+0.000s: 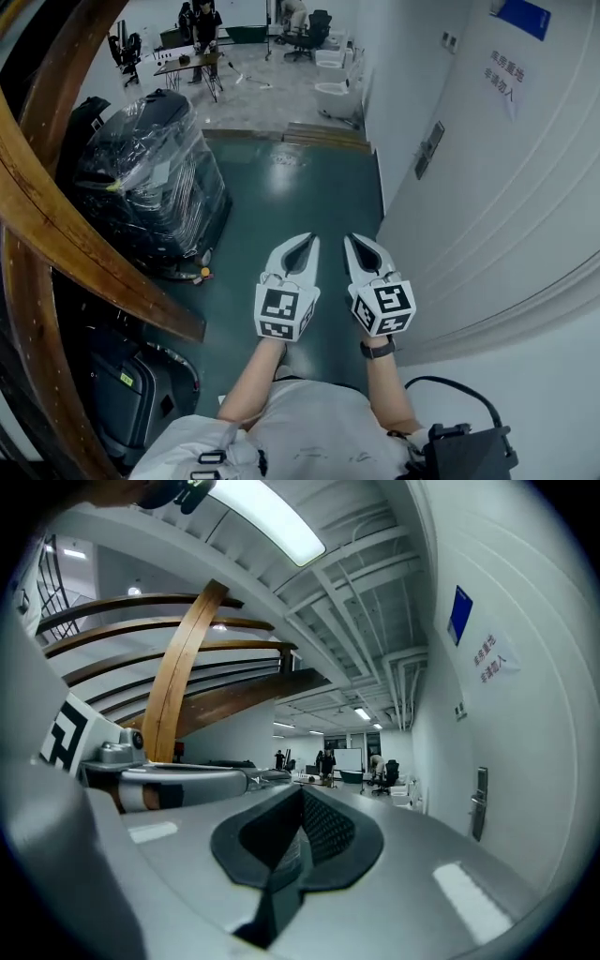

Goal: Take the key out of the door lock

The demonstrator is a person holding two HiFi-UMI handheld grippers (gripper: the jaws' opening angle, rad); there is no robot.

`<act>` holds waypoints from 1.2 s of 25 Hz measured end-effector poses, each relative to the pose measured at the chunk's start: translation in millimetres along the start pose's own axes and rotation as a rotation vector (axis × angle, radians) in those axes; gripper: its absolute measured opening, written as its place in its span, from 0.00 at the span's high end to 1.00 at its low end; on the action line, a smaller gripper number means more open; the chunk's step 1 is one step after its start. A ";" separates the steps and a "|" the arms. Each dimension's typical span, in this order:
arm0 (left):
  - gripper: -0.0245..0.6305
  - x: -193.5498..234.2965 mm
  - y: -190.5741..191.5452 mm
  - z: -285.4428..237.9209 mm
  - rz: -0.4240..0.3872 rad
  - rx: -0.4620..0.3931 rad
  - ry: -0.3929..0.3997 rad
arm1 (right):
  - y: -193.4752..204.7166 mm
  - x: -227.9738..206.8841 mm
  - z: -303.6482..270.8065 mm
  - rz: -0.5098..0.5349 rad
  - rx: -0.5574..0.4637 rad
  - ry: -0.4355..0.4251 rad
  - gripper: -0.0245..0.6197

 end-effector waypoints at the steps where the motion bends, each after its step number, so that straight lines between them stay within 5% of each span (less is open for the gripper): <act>1: 0.96 16.0 0.0 -9.0 0.006 0.005 -0.011 | 1.5 0.7 -18.6 -0.006 -0.001 -0.008 0.95; 8: 0.96 107.9 17.6 -79.2 0.068 0.052 -0.078 | 19.7 -24.1 -125.1 -0.010 0.042 -0.061 0.95; 13: 0.96 162.4 16.8 -167.7 0.032 0.016 -0.090 | 41.8 -77.0 -218.2 -0.043 0.005 -0.071 0.95; 17: 0.96 199.4 1.4 -254.5 -0.050 0.013 -0.171 | 43.4 -132.6 -306.5 -0.156 0.017 -0.205 0.95; 22: 0.96 234.7 -29.6 -346.9 -0.037 -0.040 -0.146 | 30.8 -193.5 -387.8 -0.076 -0.020 -0.200 0.95; 30: 0.96 306.6 0.7 -421.5 0.084 0.072 -0.172 | 85.8 -244.9 -478.4 -0.147 0.065 -0.199 0.95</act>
Point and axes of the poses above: the fingertips, and each gripper's own axes: z backward along the fingers, x to its left, y out of its underside, the point moved 9 cm from there along z, backward along the fingers, and after that the axes turned 11 degrees about z, right-handed, at the moved point
